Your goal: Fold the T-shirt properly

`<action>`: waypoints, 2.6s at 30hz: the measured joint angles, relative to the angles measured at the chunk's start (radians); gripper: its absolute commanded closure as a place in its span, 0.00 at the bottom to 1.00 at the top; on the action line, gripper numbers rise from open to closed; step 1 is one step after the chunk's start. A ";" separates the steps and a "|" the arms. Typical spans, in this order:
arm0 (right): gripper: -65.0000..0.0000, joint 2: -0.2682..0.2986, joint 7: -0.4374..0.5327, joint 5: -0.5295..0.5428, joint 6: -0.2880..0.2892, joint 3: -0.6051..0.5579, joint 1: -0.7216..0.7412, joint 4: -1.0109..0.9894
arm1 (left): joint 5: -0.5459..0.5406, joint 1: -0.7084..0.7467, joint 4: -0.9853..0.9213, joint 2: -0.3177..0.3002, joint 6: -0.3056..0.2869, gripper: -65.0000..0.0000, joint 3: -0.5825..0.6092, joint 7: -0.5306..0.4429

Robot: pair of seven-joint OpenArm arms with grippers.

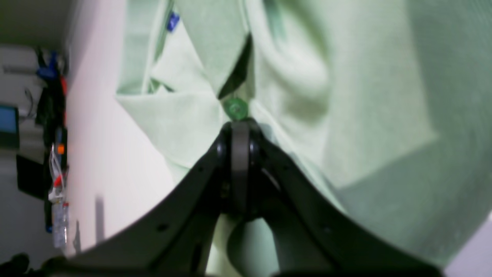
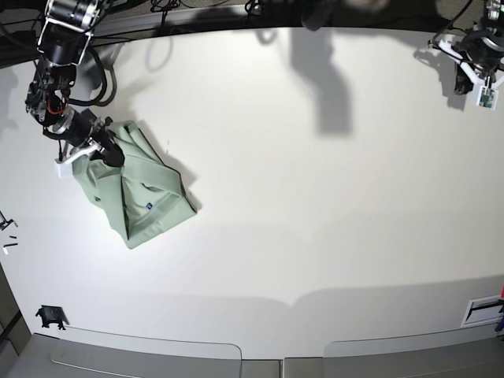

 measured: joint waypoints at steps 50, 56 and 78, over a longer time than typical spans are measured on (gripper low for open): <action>1.00 0.102 0.132 -0.600 -0.062 -0.428 0.273 0.289 | 0.003 0.000 0.000 -0.001 0.000 1.00 0.000 0.007; 1.00 0.109 0.156 -0.547 -0.105 -0.395 0.293 0.139 | 0.003 -0.001 0.000 -0.001 0.000 1.00 0.000 0.007; 1.00 0.114 -0.071 -0.436 -0.144 0.333 0.144 0.141 | 0.003 0.000 0.000 0.000 0.000 1.00 0.000 -0.002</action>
